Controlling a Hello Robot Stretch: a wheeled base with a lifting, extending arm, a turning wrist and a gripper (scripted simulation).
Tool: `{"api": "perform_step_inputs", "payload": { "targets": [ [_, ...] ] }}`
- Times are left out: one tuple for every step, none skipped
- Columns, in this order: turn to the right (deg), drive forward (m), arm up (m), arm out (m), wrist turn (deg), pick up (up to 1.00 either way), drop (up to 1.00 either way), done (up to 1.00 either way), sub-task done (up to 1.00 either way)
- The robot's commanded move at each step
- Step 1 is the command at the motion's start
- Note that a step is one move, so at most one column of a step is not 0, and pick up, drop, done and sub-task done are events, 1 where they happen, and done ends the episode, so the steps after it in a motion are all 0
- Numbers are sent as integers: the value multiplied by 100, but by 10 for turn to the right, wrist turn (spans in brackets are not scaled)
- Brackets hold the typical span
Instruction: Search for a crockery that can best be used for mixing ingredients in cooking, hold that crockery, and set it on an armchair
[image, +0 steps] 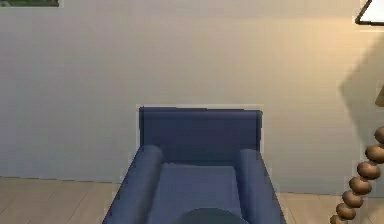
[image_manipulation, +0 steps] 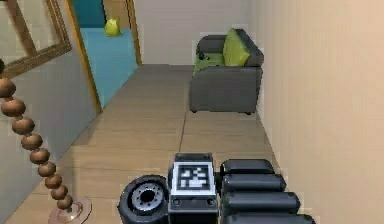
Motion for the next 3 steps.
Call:
{"api": "perform_step_inputs", "payload": {
  "targets": [
    [-450, 0, 0, 0, 0, 0, 0, 0, 0],
    [-300, 0, 0, 0, 0, 0, 0, 0, 0],
    [-30, 0, 0, 0, 0, 0, 0, 0, 0]
  ]
}}
